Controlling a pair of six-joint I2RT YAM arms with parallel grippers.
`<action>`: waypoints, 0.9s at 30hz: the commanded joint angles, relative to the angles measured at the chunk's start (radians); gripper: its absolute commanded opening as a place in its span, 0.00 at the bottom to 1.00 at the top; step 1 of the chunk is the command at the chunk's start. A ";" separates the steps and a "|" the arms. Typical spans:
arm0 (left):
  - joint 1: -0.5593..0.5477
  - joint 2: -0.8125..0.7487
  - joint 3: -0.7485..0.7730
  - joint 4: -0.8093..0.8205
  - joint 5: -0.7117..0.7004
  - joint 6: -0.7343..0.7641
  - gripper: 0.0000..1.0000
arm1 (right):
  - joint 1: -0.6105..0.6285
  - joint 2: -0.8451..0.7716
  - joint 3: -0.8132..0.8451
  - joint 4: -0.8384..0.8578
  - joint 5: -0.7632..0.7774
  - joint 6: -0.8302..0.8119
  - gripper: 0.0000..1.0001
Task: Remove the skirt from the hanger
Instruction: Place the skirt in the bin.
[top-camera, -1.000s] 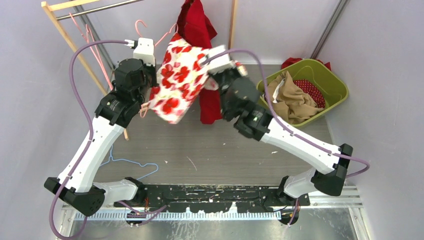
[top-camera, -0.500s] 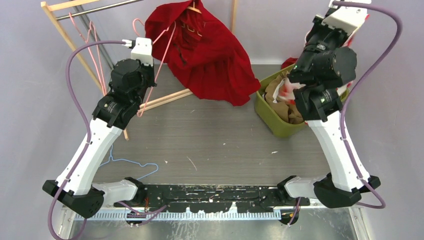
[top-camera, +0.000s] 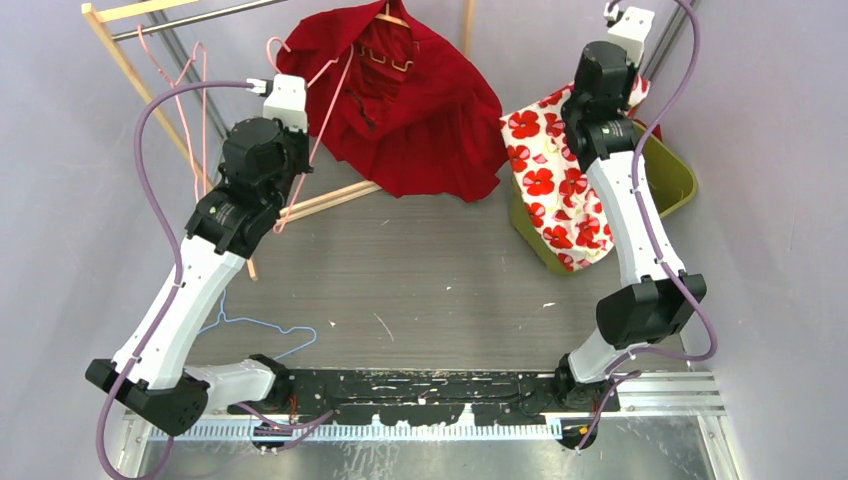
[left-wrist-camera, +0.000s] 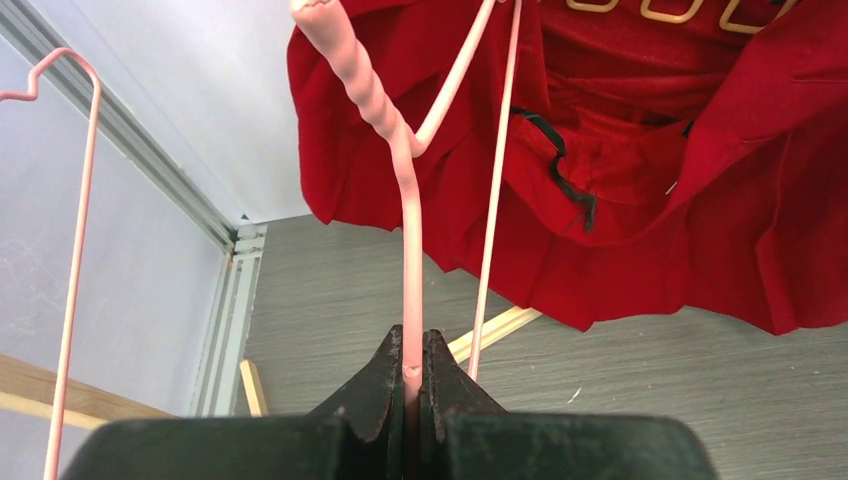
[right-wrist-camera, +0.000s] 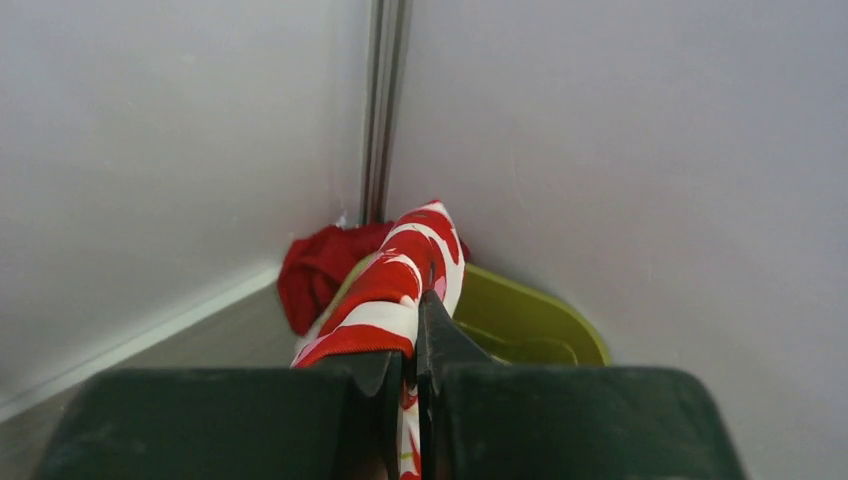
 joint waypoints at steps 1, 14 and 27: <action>0.004 0.013 0.046 0.065 -0.032 0.035 0.00 | -0.042 -0.091 -0.084 0.045 -0.012 0.166 0.01; 0.004 0.116 0.101 0.059 -0.021 0.035 0.00 | -0.257 -0.249 -0.423 -0.102 -0.149 0.370 0.01; 0.004 0.177 0.142 0.059 -0.046 0.055 0.00 | -0.154 -0.189 -0.599 -0.355 -0.586 0.995 0.01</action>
